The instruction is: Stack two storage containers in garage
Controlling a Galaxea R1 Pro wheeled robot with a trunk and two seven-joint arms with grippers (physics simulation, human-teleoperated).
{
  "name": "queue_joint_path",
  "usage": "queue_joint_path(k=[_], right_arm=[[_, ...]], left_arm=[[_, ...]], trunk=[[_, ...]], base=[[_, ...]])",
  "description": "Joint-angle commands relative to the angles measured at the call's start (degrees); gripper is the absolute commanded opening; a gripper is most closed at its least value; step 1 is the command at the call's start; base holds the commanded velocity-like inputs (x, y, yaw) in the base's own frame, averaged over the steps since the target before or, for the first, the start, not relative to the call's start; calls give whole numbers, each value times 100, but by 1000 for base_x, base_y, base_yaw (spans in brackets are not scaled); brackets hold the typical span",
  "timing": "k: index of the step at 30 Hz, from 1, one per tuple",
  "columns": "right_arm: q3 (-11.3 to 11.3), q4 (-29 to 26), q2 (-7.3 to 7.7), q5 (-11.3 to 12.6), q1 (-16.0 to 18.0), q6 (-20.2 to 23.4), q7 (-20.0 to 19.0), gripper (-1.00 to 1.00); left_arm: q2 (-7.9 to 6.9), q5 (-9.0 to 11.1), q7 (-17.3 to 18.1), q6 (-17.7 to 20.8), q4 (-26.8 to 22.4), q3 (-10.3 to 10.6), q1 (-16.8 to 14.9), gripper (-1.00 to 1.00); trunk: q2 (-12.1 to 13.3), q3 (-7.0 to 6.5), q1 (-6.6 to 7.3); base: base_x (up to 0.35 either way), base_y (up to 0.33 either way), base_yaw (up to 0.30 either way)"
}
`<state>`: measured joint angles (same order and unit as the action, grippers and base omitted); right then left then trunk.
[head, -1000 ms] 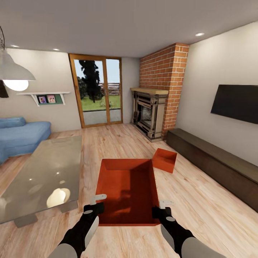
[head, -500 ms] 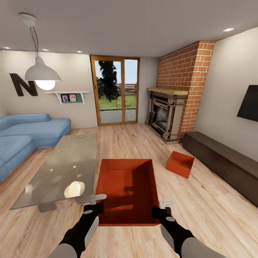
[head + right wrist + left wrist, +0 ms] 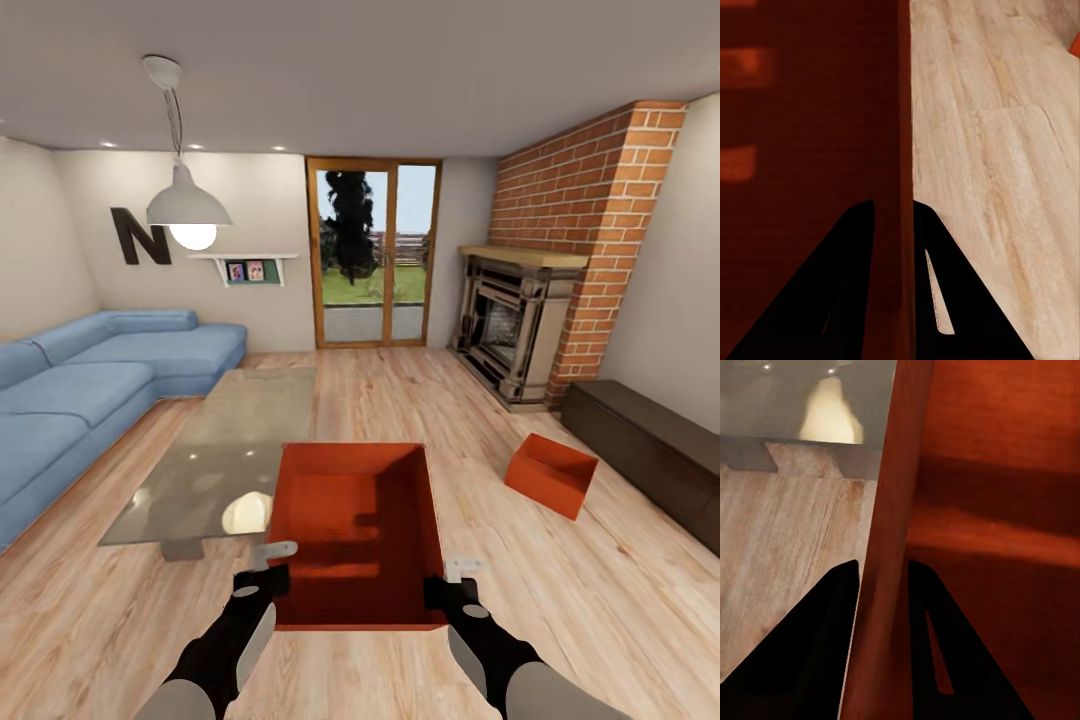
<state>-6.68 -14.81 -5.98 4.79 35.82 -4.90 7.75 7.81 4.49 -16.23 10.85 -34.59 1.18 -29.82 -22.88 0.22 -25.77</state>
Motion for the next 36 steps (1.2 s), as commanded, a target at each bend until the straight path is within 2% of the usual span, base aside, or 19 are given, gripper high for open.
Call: queue_joint_path(k=[1, 36], right_arm=[[-17, -19, 26, 4, 4, -72, 34, -100], [-24, -22, 26, 11, 4, -69, 32, -100]], left_arm=[[-52, 102, -57, 31, 5, -65, -2, -100], [-56, 104, -63, 31, -2, -65, 2, -100]], trunk=[[-5, 2, -2], [-5, 2, -2]], base=[[0, 0, 300], [0, 0, 300]])
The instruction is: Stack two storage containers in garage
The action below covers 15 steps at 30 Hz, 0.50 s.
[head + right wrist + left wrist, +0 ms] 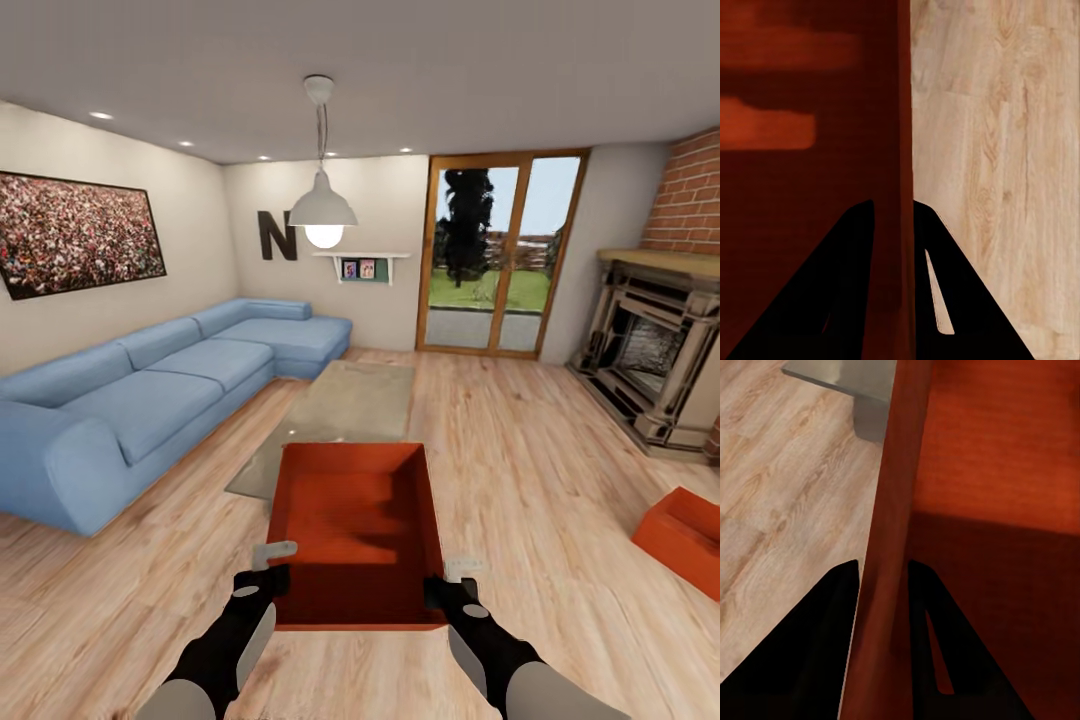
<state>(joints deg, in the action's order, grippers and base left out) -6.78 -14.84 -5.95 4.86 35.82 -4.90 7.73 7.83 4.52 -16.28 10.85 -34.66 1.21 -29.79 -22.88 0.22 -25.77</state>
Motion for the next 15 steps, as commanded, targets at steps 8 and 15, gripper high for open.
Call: queue_joint_path(k=[8, 15], right_arm=[[-12, -17, 23, 6, 4, -72, 35, -100], [-12, -18, 23, 6, 4, -72, 35, -100]], left_arm=[[-56, 96, -58, 32, 4, -68, -5, -100], [-57, 98, -60, 32, 3, -68, -4, -100]], trunk=[[-5, 2, -2], [-5, 2, -2]], base=[[0, 0, 300], [0, 0, 300]])
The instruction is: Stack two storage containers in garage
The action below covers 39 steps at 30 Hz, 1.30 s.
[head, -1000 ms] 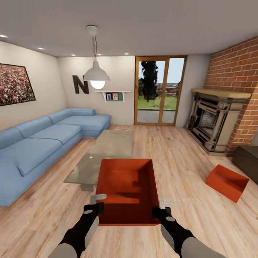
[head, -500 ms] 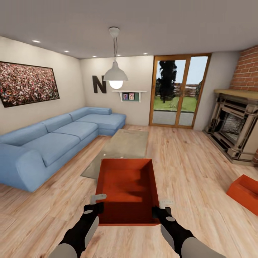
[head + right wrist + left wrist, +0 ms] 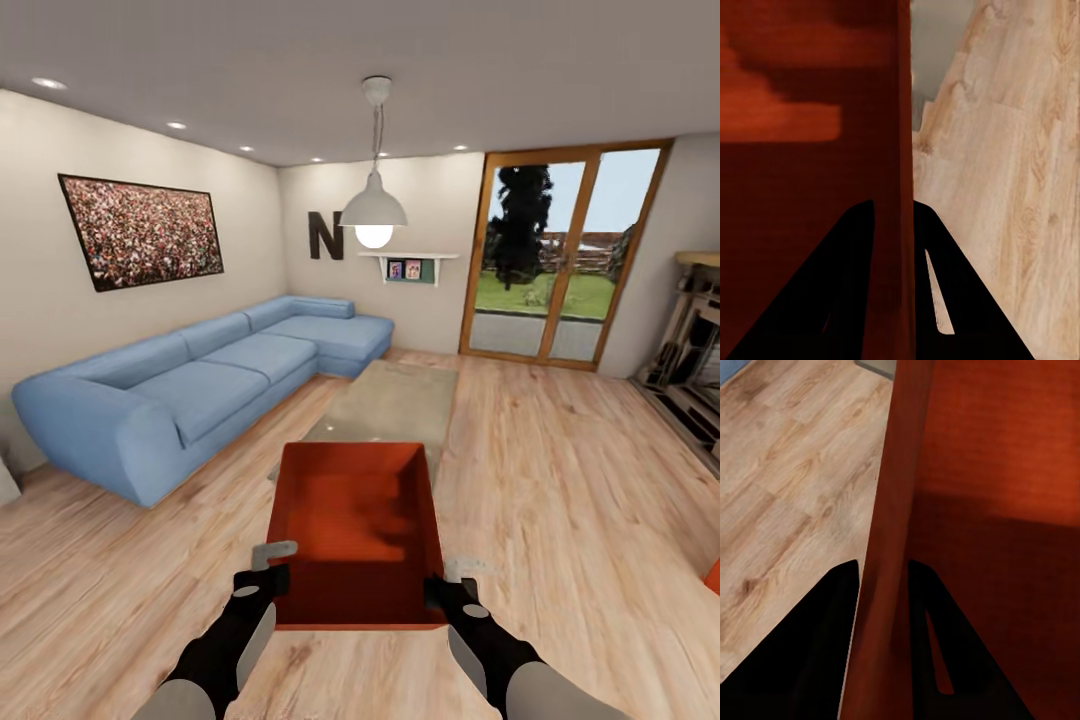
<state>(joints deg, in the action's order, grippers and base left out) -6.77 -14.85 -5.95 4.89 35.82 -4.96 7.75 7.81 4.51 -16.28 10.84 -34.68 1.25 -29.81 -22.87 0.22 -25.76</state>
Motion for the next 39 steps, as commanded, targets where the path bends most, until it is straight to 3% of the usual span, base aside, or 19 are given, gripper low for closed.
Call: queue_joint_path(k=[1, 39], right_arm=[[-10, -18, 24, 3, 4, -66, 34, -100], [-8, -17, 41, 3, 4, -75, 34, -100]], left_arm=[[-56, 96, -60, 32, 5, -73, -1, -100], [-55, 98, -59, 32, -4, -73, -5, -100]], trunk=[[-5, 2, -2], [-5, -67, -2]], base=[[0, 0, 300], [0, 0, 300]])
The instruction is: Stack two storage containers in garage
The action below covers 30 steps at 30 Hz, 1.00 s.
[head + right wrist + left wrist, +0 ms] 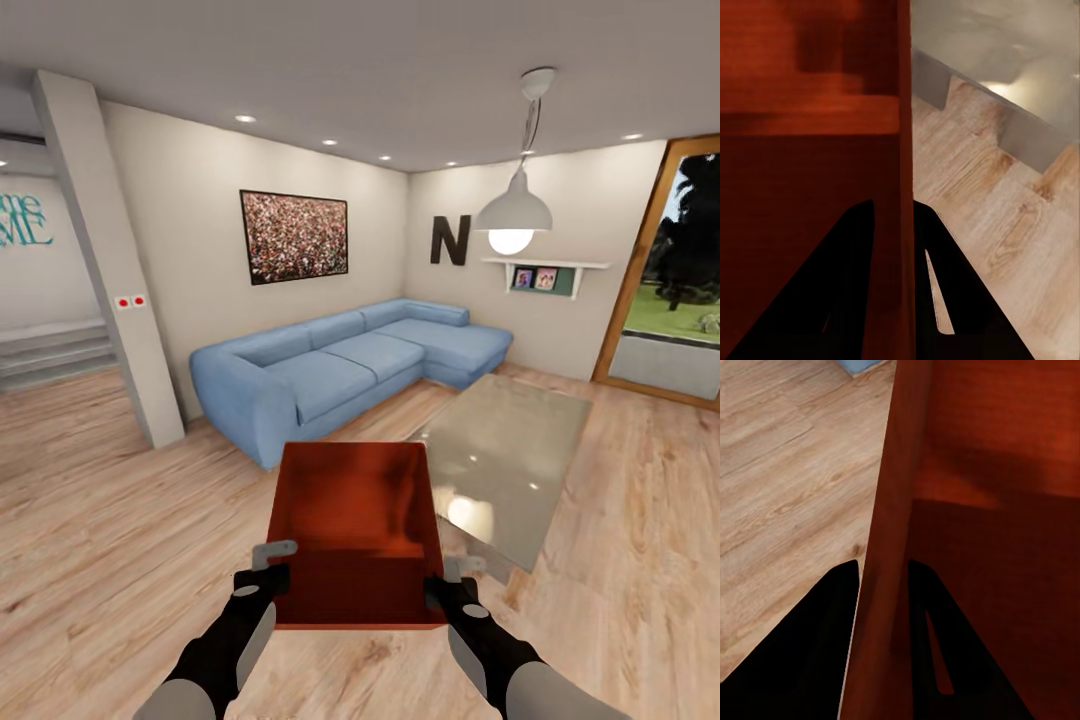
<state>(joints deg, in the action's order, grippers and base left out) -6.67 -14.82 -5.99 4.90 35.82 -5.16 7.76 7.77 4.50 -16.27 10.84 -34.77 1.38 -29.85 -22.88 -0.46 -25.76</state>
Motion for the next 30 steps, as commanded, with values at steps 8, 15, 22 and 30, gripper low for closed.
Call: queue_joint_path(k=[8, 15, 22, 30], right_arm=[[-19, -20, 45, 2, 4, -63, 32, -100], [-19, -20, 45, 2, 4, -64, 32, -100], [-19, -20, 45, 2, 4, -64, 32, -100], [-19, -20, 45, 2, 4, -64, 32, -100]], left_arm=[[-49, 100, -60, 33, 5, -85, -1, -100], [-49, 96, -60, 33, 11, -85, 1, -100], [-48, 95, -61, 33, -10, -85, 0, -100], [-48, 95, -61, 27, -38, -89, 1, -100]], trunk=[[-5, -15, -2], [-5, -30, -2], [-5, -45, -2], [-5, -62, -2]], base=[[0, 0, 300], [0, 0, 300], [0, 0, 300], [0, 0, 300]])
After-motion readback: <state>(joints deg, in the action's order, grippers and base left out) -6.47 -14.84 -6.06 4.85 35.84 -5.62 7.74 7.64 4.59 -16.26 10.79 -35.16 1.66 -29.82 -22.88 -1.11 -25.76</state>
